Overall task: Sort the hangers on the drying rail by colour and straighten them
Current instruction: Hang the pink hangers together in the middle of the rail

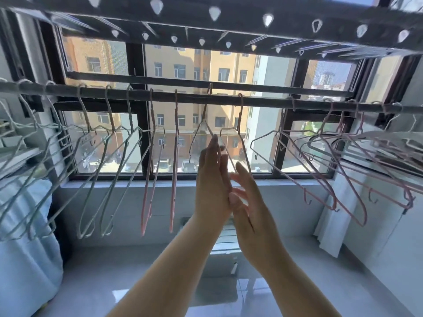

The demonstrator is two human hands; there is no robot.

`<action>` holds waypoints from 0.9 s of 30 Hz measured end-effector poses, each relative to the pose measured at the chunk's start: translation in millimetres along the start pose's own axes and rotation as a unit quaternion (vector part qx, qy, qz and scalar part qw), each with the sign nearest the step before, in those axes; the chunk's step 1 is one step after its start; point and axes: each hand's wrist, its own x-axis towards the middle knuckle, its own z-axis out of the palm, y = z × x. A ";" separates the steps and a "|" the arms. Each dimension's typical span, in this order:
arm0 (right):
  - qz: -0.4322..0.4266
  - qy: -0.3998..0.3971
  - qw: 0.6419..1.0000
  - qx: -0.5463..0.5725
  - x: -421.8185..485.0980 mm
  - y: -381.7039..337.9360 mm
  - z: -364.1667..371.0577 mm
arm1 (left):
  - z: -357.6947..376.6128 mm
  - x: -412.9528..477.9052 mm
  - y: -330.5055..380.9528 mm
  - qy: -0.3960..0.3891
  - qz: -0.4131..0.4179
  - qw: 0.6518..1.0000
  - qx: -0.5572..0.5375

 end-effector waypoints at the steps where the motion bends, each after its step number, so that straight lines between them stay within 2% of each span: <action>1: 0.005 0.004 1.000 -0.004 -2.3 3.2 -0.3 | 1.3 6.7 0.0 0.007 -0.018 1.000 0.016; 3: 0.026 -0.011 1.000 -0.003 -10.4 6.6 -2.8 | 3.4 23.7 -4.1 0.013 -0.032 0.997 0.069; 7: 0.062 -0.018 0.998 -0.020 -23.3 15.4 -5.9 | 9.7 47.6 -16.0 0.016 -0.106 0.991 0.075; 10: 0.080 -0.049 0.995 -0.020 -34.4 21.1 -4.9 | 11.0 43.3 -25.7 0.011 -0.127 0.989 0.069; 19: 0.143 -0.180 0.973 0.012 -74.2 49.8 10.5 | -19.9 -78.8 -71.4 -0.034 -0.220 0.974 0.039; 22: 0.186 -0.180 0.966 0.008 -88.8 71.8 12.7 | -45.2 -109.8 -94.5 -0.012 -0.316 0.949 0.007; 25: 0.238 -0.171 0.956 0.001 -103.1 96.6 11.5 | -77.0 -129.0 -118.5 0.046 -0.427 0.899 -0.082; 27: 0.273 -0.171 0.947 0.004 -110.7 109.8 11.5 | -102.6 -138.9 -131.3 0.071 -0.468 0.873 -0.119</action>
